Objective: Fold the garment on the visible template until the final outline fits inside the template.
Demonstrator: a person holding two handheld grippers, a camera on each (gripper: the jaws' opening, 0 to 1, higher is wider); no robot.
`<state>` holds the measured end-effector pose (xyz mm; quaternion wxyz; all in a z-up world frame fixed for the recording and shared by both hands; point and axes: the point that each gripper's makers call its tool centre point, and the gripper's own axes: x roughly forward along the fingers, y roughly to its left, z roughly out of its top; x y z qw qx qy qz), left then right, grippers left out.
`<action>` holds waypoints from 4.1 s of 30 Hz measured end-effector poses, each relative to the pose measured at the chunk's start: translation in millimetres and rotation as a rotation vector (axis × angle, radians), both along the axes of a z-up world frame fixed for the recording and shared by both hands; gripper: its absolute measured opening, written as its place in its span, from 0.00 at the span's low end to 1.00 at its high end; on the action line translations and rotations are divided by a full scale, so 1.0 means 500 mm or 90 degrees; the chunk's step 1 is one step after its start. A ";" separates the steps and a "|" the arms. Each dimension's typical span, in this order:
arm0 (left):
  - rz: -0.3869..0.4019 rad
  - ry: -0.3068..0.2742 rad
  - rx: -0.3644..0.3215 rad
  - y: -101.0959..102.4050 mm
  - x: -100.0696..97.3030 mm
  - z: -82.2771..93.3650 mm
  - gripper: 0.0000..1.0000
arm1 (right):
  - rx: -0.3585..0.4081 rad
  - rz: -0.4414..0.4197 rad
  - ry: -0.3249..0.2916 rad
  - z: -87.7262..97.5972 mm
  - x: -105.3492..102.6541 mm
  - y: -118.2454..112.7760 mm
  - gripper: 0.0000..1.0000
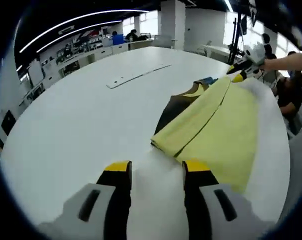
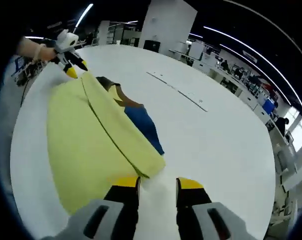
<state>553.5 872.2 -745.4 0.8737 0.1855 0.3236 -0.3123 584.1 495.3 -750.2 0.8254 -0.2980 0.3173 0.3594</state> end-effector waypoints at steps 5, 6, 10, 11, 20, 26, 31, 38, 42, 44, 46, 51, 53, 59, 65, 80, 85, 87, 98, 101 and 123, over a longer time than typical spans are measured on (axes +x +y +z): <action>-0.038 -0.025 0.051 -0.012 0.005 -0.003 0.34 | -0.010 0.018 -0.012 0.001 0.006 0.005 0.26; -0.042 -0.029 0.050 -0.015 0.005 -0.002 0.33 | -0.015 0.022 -0.015 0.001 0.006 0.006 0.26; -0.057 -0.054 0.074 -0.018 0.011 0.005 0.29 | -0.028 0.042 -0.033 0.004 0.008 0.011 0.26; -0.062 -0.063 0.078 -0.021 0.014 0.009 0.28 | -0.029 0.044 -0.036 0.004 0.009 0.013 0.26; -0.059 -0.061 0.050 -0.038 0.023 0.017 0.16 | -0.013 0.065 -0.061 0.013 0.032 0.031 0.23; -0.073 -0.078 0.049 -0.047 0.026 0.027 0.08 | -0.005 0.082 -0.052 0.017 0.029 0.042 0.02; -0.033 -0.052 0.004 -0.046 0.039 0.033 0.01 | 0.004 0.068 -0.055 0.029 0.041 0.047 0.00; 0.116 0.046 -0.107 -0.034 0.074 0.015 0.00 | 0.071 -0.034 -0.017 0.027 0.081 0.046 0.00; 0.227 0.085 -0.224 -0.031 0.096 0.017 0.00 | 0.097 -0.083 0.012 0.014 0.096 0.040 0.00; 0.255 0.104 -0.249 -0.026 0.097 0.015 0.00 | 0.104 -0.093 0.018 0.013 0.100 0.039 0.00; 0.253 0.095 -0.248 -0.021 0.102 0.017 0.00 | 0.104 -0.102 0.027 0.007 0.099 0.039 0.00; 0.251 0.093 -0.235 -0.026 0.102 0.014 0.00 | 0.115 -0.121 0.040 0.002 0.100 0.041 0.00; 0.235 0.081 -0.219 -0.028 0.103 0.015 0.00 | 0.115 -0.118 0.041 0.002 0.099 0.043 0.00; 0.214 0.059 -0.234 -0.033 0.106 0.032 0.02 | 0.127 -0.118 0.047 0.007 0.092 0.041 0.02; 0.184 0.055 -0.228 -0.031 0.097 0.035 0.29 | 0.232 -0.130 0.064 0.032 0.085 0.062 0.39; 0.112 0.069 -0.305 -0.065 0.041 0.066 0.69 | 0.299 -0.114 0.097 0.047 0.045 0.075 0.75; 0.081 0.070 -0.342 -0.076 0.025 0.087 0.78 | 0.309 -0.093 0.111 0.050 0.025 0.083 0.86; 0.064 0.084 -0.351 -0.083 0.013 0.089 0.86 | 0.319 -0.090 0.123 0.051 0.018 0.086 0.92; 0.001 0.106 -0.314 -0.084 -0.047 0.089 0.88 | 0.292 -0.069 0.142 0.051 -0.025 0.071 0.97; -0.004 0.110 -0.312 -0.080 -0.066 0.090 0.82 | 0.280 -0.052 0.142 0.055 -0.049 0.065 0.95; 0.009 0.161 -0.334 -0.023 -0.220 0.054 0.59 | 0.285 -0.073 0.164 0.025 -0.192 -0.008 0.83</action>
